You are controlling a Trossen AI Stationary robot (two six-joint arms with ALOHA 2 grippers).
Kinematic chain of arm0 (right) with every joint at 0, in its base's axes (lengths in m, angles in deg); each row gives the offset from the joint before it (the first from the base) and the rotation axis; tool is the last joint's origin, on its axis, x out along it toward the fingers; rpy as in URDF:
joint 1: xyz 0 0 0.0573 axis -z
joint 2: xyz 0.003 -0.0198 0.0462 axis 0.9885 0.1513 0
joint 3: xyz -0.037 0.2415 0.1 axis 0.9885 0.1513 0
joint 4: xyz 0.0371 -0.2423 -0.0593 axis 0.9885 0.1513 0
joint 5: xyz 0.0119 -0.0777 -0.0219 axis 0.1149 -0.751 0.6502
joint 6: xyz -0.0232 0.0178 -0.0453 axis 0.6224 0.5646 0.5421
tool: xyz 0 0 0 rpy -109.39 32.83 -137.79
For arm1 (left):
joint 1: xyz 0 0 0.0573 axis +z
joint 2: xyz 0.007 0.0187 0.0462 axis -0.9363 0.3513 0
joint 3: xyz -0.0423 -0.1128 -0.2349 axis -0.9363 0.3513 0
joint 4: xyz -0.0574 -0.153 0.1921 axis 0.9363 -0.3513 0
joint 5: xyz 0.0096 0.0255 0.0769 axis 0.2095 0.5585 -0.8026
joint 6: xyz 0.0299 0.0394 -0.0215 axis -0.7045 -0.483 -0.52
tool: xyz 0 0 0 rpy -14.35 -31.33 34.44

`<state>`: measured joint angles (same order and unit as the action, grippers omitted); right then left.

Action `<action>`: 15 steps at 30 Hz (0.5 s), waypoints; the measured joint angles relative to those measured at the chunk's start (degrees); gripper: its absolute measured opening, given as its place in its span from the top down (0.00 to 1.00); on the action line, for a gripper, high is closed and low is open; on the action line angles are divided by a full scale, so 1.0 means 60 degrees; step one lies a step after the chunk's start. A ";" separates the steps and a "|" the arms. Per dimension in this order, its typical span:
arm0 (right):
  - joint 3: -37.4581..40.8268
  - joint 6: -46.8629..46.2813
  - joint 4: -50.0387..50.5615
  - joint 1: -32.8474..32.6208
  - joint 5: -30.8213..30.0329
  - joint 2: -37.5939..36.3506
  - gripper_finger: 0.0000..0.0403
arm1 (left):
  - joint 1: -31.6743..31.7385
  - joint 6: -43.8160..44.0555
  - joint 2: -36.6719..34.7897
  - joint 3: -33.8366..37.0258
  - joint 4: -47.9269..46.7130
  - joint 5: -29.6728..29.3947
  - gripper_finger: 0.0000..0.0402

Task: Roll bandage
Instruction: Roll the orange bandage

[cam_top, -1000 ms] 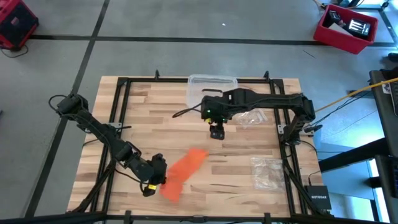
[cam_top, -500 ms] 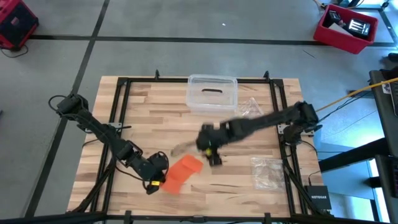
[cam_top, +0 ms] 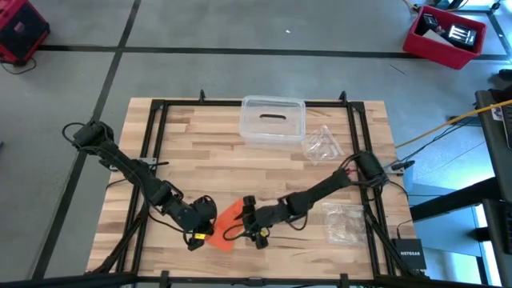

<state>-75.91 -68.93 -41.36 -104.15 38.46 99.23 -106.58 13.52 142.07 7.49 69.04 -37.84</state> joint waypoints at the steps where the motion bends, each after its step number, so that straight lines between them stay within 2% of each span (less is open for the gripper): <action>1: -0.0125 -0.0111 -0.0033 -0.0004 0.0013 0.0181 0.34 | 0.0000 -0.0010 0.0000 0.0000 0.0015 -0.0001 0.96; 10: -0.1236 -0.0219 -0.0055 -0.0007 0.0214 0.1166 0.46 | 0.0000 -0.0611 0.0000 0.0000 0.1054 -0.0114 0.96; 13: -0.1343 -0.0214 -0.0087 -0.0011 -0.0341 0.1174 0.53 | 0.0000 -0.0612 0.0000 0.0000 0.1135 -0.0114 0.96; 15: -0.1341 -0.0217 -0.0043 -0.0007 -0.0831 0.1174 0.61 | -0.0005 -0.0616 0.0000 0.0000 0.1158 -0.0117 0.96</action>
<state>-83.96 -70.23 -41.62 -104.19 33.48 106.27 -106.61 9.82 142.07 7.49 75.99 -38.54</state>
